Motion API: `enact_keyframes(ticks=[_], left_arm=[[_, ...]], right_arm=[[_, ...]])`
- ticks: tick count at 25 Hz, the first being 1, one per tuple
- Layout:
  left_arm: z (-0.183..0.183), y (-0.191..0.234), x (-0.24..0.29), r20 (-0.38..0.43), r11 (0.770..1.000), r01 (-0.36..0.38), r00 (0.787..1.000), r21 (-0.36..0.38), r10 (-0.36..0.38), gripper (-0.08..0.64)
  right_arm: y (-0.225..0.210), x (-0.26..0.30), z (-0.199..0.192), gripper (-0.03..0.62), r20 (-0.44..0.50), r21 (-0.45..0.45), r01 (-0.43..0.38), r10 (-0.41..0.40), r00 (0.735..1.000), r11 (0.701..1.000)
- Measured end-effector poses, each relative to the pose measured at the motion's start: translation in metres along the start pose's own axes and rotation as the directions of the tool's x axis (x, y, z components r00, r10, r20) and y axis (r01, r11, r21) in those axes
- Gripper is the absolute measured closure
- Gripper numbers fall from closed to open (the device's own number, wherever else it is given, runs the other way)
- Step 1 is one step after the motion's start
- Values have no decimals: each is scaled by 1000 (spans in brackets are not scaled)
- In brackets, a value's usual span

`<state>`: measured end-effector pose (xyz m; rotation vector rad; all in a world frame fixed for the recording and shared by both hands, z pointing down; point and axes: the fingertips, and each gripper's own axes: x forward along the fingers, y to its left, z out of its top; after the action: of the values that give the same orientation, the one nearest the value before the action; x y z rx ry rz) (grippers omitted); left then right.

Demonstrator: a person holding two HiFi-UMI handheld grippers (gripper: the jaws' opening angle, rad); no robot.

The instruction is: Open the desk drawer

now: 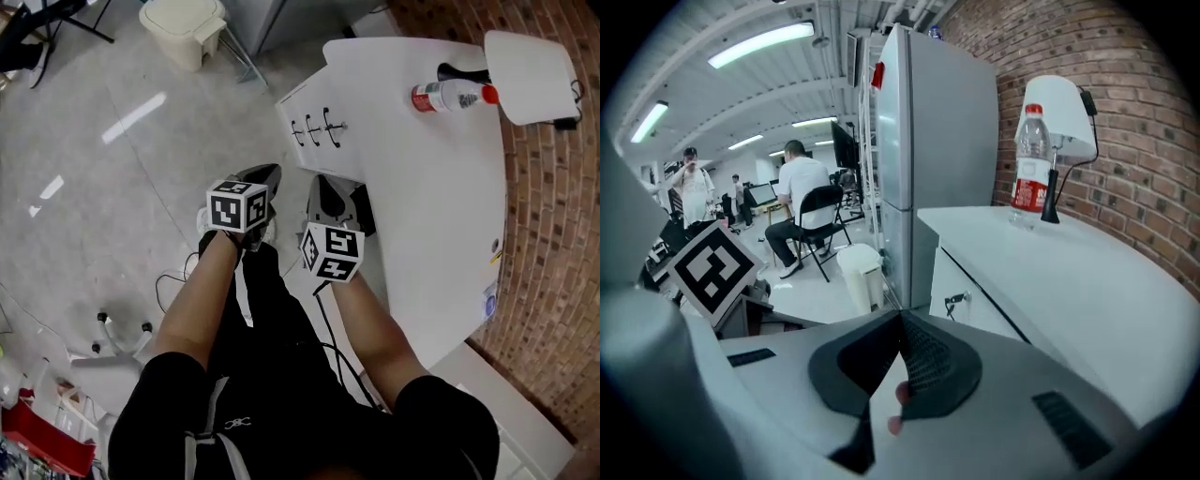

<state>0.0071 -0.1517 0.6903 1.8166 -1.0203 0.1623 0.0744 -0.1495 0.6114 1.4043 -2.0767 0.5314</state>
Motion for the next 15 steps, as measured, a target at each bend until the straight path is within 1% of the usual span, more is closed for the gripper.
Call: enact_keyframes(ticks=[2,4,7,10,12,13,15], left_arm=[[-10,21,24,6,997,31,1000,-65,-30,560],[-21,39,48,24,985,69,998,-157,-66,560],[-39,63,84,61,951,117,993,-287,-104,560],[-58,79,115,89,910,156,987,-384,-132,560],[-72,86,136,90,889,177,984,-421,-153,560],[-76,88,147,91,885,189,982,-426,-167,560],[-80,94,168,88,883,210,978,-420,-190,560]], right_arm=[[-6,19,-20,594,-15,2,24,-24,1000,1000],[-13,33,-38,594,-28,12,46,-45,999,999],[-25,50,-62,594,-50,20,64,-63,997,998],[-33,61,-83,594,-77,9,71,-70,995,997],[-38,66,-93,594,-95,3,76,-76,993,997],[-41,69,-97,594,-99,3,80,-79,992,997],[-44,77,-102,594,-102,3,86,-86,991,996]])
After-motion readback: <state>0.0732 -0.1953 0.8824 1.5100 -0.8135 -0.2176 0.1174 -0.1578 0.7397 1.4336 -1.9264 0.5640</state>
